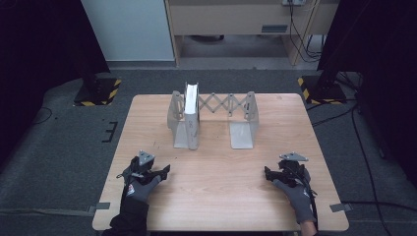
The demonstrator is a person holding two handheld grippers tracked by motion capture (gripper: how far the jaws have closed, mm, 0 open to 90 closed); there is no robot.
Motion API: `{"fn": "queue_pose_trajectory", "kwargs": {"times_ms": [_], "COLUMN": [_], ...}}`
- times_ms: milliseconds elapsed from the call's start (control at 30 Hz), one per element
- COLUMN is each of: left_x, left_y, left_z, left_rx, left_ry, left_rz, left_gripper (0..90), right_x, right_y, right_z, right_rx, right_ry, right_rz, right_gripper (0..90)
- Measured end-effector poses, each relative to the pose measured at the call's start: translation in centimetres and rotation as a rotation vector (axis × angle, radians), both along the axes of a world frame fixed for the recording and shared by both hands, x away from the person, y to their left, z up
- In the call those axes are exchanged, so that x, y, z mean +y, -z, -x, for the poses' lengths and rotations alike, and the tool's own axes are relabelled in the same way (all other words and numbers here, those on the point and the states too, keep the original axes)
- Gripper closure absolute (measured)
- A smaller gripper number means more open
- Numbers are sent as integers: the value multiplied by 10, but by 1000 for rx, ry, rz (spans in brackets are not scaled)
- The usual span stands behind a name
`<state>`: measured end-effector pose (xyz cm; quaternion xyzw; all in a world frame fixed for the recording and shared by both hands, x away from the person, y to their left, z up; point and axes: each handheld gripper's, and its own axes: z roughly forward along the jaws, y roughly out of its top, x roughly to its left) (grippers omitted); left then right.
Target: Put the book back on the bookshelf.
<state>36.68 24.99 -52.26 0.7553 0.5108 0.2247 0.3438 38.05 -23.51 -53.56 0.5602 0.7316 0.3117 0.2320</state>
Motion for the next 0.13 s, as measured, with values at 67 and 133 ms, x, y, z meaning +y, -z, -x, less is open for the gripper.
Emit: {"fn": "queue_pose_trajectory", "kwargs": {"times_ms": [67, 133], "left_x": [3, 5], "left_y": [3, 4], "left_z": [-1, -1], "left_rx": [12, 14], "left_ry": [-7, -11], "left_rz": [-19, -22], "left_gripper": [252, 247], "right_x": [-1, -1], "right_y": [-1, -1], "right_z": [0, 0], "right_rx": [-3, -7], "right_ry": [4, 4], "right_rz": [-2, 3], "right_gripper": [83, 82]}}
